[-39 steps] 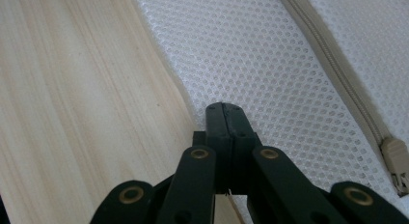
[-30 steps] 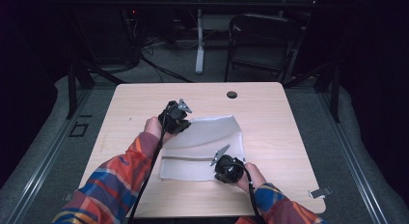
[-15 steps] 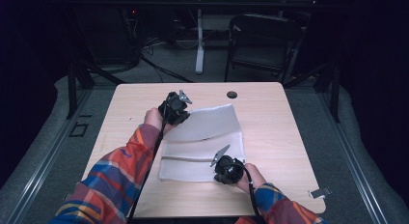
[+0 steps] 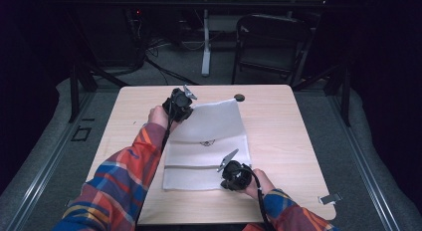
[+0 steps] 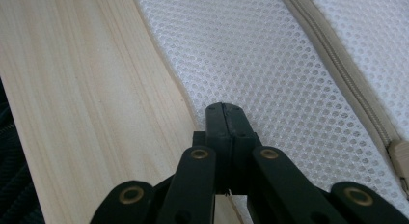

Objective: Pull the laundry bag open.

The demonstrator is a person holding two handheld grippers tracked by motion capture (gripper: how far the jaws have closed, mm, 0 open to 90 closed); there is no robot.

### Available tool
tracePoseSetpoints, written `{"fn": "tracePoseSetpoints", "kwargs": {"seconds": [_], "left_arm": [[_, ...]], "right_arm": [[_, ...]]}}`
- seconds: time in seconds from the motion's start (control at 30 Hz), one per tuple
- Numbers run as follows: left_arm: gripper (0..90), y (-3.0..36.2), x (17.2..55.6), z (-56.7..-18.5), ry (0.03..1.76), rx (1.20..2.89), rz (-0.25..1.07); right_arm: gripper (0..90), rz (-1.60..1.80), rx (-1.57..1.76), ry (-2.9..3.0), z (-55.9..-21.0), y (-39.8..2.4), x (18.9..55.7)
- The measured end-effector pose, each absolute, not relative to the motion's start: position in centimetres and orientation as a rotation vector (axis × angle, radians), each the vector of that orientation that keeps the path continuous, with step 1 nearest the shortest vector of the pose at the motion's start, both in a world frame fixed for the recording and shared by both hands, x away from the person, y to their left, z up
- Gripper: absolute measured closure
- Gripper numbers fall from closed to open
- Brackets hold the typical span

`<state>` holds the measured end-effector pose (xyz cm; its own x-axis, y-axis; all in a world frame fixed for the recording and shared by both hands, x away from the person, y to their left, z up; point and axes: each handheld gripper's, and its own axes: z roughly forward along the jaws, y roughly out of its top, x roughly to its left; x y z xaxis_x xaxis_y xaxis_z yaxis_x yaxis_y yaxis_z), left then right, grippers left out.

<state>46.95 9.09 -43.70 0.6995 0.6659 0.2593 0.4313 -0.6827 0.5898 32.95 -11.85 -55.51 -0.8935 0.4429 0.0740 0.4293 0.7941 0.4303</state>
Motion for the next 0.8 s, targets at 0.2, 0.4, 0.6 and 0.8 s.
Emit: {"fn": "tracePoseSetpoints", "kwargs": {"seconds": [0.2, 0.4, 0.6, 0.8], "left_arm": [[87.0, 8.6, 47.8, -43.8, 0.855, 2.395, 0.668], [87.0, 7.7, 48.5, -44.0, 0.867, 2.372, 0.7], [86.9, 6.9, 49.2, -44.2, 0.895, 2.354, 0.714], [86.5, 6.1, 50.1, -44.9, 0.924, 2.353, 0.745]], "right_arm": [[90.0, 0.725, 0.749, 2.948, -55.7, -11.7, 32.9], [90.0, 0.741, 0.783, 2.965, -55.7, -11.4, 32.7], [90.0, 0.739, 0.804, 2.949, -55.7, -11.2, 32.7], [90.0, 0.75, 0.811, 2.946, -55.7, -11.2, 32.7]]}}
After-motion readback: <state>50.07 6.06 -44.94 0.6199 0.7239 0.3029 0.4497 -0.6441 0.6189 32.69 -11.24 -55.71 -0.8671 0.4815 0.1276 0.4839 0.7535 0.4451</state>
